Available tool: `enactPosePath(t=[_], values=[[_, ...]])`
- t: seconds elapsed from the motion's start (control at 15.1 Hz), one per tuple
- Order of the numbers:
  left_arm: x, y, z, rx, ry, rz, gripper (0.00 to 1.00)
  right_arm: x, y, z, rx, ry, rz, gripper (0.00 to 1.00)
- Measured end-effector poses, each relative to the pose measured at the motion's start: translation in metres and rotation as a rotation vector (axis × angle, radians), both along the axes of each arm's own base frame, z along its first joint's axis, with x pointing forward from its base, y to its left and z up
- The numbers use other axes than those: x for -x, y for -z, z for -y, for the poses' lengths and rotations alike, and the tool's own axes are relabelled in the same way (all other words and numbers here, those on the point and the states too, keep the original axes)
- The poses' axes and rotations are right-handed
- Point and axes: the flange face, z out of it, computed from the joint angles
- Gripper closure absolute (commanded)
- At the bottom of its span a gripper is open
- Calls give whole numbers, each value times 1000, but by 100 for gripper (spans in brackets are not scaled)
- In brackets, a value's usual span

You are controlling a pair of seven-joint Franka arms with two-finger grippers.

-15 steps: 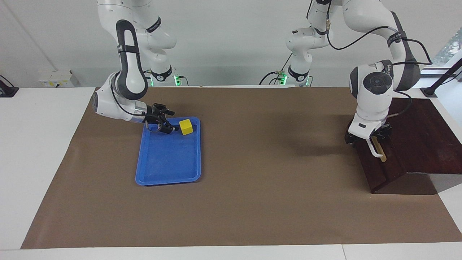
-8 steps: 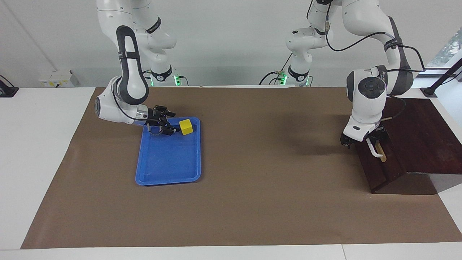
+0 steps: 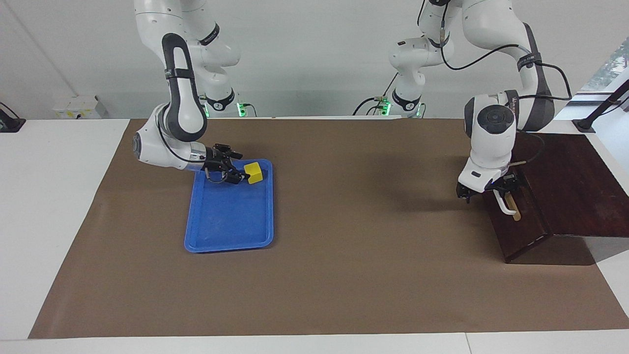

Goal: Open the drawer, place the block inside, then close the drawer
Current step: 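Grasp the yellow block with the right gripper while the left gripper pulls the drawer open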

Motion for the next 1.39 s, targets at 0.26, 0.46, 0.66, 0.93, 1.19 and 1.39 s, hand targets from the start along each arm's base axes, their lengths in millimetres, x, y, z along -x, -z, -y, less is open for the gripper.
enactPosePath(t=[0.26,0.46,0.66,0.93,1.19,1.39], values=[[5,0,40,4,62,-1,0,1,0,-10,-11,-47,26,0],[9,1,64,9,90,-2,0,2,0,-14,-13,-72,39,0],[12,1,79,19,108,-5,0,0,1,-20,0,-78,54,0],[15,1,91,35,117,-8,0,0,3,-19,2,-77,53,0],[15,-1,92,39,114,-16,0,-1,4,-14,6,-64,55,0],[11,-26,98,72,85,-40,0,-1,4,-12,7,-57,51,0]])
